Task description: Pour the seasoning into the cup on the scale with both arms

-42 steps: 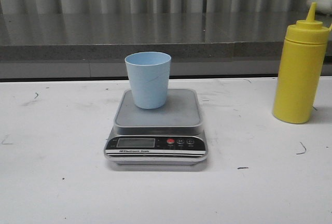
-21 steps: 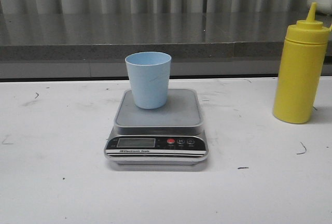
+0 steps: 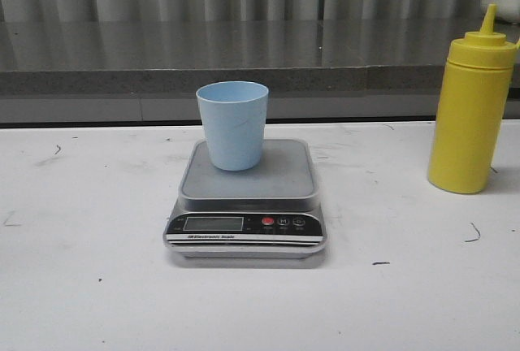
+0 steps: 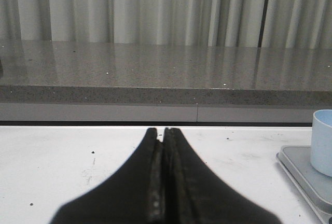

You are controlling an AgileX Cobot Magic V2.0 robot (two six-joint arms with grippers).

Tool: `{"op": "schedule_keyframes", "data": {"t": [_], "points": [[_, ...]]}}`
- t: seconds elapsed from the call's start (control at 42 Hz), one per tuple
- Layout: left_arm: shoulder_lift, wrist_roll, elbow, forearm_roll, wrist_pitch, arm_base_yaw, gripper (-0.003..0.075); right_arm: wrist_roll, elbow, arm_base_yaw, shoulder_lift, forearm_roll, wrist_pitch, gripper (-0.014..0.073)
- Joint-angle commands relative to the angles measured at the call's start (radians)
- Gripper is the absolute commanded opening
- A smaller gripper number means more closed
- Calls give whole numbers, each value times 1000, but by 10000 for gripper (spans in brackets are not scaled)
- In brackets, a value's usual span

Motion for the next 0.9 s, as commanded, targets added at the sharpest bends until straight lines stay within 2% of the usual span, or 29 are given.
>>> {"op": "schedule_keyframes", "data": {"t": [0.0,0.071,0.214,0.476,0.69,0.881], "points": [[-16,0,23,-8,-81,4,-20,-11,12,-22,-42,-56,-100,-67],[-16,0,23,-8,-81,4,-20,-27,76,-57,-95,-56,-178,-64],[-16,0,23,-8,-81,4,-20,-114,311,-113,-236,-31,-412,-64],[-16,0,23,-8,-81,4,-20,-116,663,-215,-522,-26,-798,-66],[-16,0,23,-8,-81,4,-20,-115,849,-233,-632,-26,-991,-66],[-15,0,23,-8,-81,4,-20,-94,851,-253,-631,-24,-991,-66]]}}
